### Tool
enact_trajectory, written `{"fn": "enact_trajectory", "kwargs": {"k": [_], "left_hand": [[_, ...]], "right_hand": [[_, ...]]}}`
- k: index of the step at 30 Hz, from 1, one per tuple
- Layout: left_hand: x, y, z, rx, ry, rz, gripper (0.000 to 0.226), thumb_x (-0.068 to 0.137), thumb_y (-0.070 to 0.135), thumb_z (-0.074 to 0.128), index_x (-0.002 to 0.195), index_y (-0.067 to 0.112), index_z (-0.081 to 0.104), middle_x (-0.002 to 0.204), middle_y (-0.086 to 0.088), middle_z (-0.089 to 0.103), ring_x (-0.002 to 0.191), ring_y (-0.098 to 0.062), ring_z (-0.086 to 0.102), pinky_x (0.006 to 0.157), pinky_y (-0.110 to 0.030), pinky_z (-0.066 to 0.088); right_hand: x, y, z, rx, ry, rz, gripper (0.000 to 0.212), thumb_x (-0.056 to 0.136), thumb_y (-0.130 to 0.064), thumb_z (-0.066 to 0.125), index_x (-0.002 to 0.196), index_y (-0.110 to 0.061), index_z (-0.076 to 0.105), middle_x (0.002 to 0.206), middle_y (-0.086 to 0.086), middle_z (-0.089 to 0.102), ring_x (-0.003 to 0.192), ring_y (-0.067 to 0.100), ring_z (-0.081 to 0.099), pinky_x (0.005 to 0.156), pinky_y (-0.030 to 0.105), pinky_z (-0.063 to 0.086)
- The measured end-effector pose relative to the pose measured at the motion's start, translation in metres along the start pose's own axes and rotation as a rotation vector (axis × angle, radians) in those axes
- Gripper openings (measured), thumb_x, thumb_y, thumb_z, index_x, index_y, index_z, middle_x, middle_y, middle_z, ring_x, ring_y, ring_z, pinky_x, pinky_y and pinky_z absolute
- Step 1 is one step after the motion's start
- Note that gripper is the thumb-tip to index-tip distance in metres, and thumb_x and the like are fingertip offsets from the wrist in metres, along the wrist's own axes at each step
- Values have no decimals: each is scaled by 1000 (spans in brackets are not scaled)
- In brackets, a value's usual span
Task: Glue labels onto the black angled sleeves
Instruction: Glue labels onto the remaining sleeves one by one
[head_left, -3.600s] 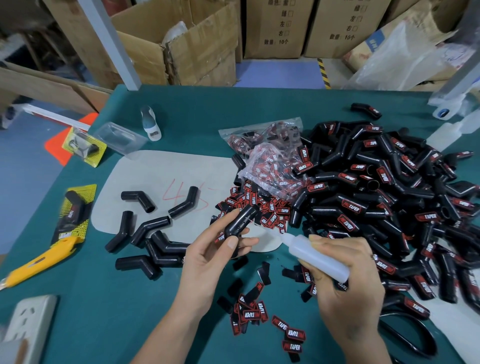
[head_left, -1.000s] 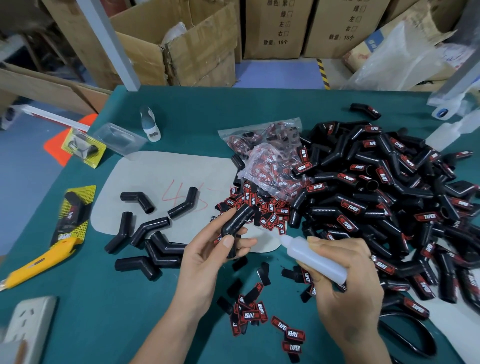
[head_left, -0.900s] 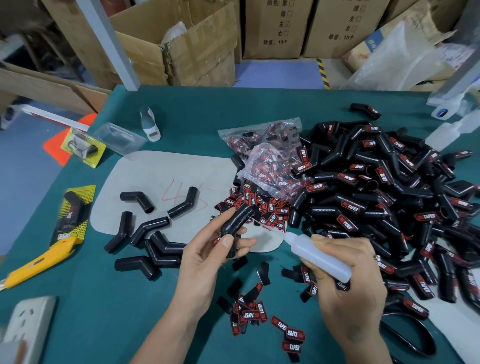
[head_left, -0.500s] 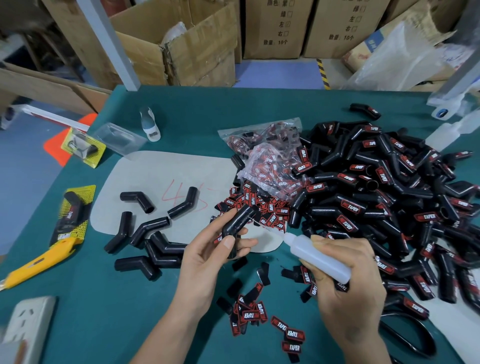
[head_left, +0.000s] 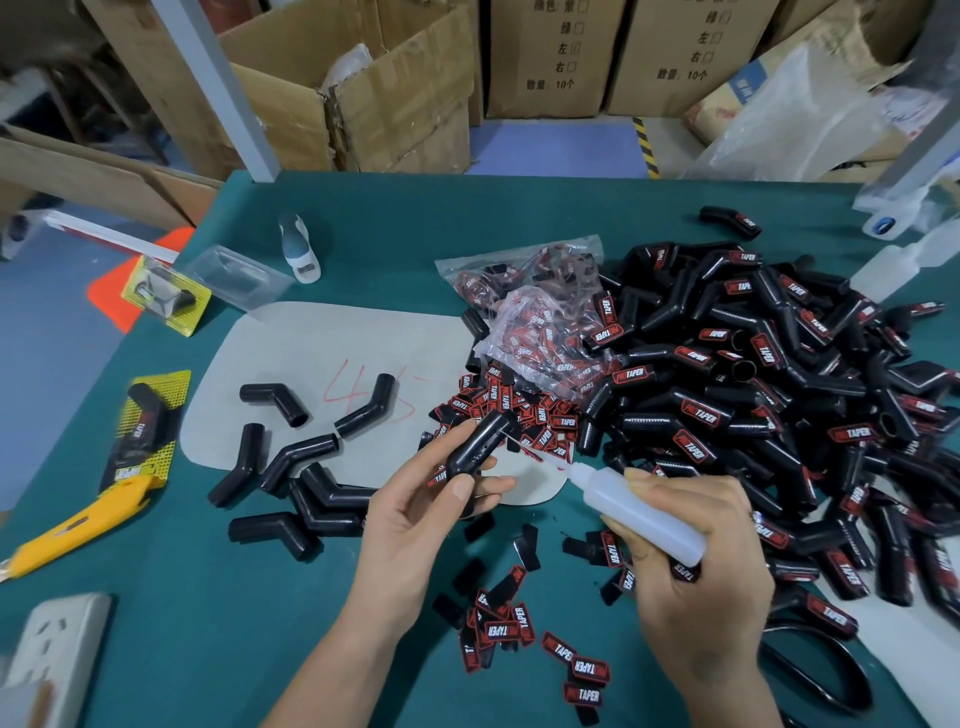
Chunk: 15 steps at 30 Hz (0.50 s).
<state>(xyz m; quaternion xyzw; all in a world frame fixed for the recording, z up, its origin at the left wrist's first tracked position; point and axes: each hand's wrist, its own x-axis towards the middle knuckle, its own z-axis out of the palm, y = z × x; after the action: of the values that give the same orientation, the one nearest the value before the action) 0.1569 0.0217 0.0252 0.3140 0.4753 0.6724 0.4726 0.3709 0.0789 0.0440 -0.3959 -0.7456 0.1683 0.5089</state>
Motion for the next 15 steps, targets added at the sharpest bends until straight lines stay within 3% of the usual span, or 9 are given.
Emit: {"fn": "enact_trajectory", "kwargs": {"k": [4, 15], "left_hand": [[1, 0, 0, 1, 3, 1, 41, 99, 27, 66, 139, 30, 67, 122, -16, 73, 108, -37, 75, 92, -33, 59], [2, 0, -1, -31, 17, -11, 42, 98, 27, 67, 140, 29, 67, 122, -17, 73, 108, -39, 75, 90, -33, 60]], "right_hand": [[1, -1, 0, -10, 5, -6, 51, 72, 11, 73, 109, -22, 60, 112, -19, 61, 99, 21, 64, 79, 41, 51], [2, -3, -1, -14, -12, -24, 50, 73, 9, 74, 110, -22, 59, 114, -22, 60, 98, 21, 65, 76, 43, 52]]}}
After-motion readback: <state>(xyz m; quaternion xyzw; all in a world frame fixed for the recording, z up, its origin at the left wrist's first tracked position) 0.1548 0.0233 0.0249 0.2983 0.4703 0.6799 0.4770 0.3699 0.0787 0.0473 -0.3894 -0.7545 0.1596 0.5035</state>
